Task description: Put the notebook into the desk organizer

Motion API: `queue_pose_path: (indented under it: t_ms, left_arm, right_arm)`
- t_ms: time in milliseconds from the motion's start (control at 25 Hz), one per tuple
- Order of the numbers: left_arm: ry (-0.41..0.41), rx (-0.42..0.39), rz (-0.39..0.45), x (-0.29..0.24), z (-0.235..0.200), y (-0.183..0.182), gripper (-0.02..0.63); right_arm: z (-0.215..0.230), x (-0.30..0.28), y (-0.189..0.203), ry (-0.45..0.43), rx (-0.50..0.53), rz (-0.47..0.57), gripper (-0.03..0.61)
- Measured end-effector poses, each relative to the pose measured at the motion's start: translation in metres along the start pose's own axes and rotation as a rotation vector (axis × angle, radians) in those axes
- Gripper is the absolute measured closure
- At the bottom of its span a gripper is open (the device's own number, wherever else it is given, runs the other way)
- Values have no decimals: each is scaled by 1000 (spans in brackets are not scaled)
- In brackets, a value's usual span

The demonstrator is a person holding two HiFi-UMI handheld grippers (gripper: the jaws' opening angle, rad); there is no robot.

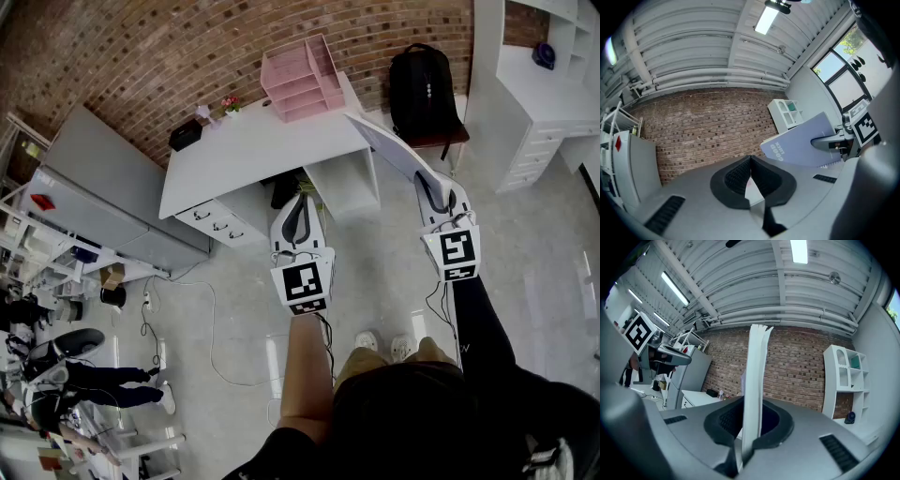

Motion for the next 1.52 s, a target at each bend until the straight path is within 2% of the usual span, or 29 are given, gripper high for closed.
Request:
queue_pose_path:
  t_ms: [400, 800, 1120, 1520]
  left_arm:
    - [-23, -9, -1, 7, 6, -9, 597]
    - [-42, 20, -12, 9, -12, 1, 597]
    - [-37, 50, -19, -20, -40, 28, 598]
    - [7, 53, 2, -96, -109, 52, 598]
  right_arm:
    - [14, 11, -2, 6, -23, 19, 535]
    - [1, -3, -4, -33, -30, 33, 534]
    - [-6, -49, 5, -33, -32, 27, 534]
    - [-29, -151, -2, -16, 19, 26, 534]
Point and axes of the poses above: the fingertips, and each gripper's own axes: x backward along the fingers, z to its right, y out of its underside, the point moved 1 cm from there along x, backward along the fingers, and after that the axes turned 5 degrees about -x, right-handed, at the moved point
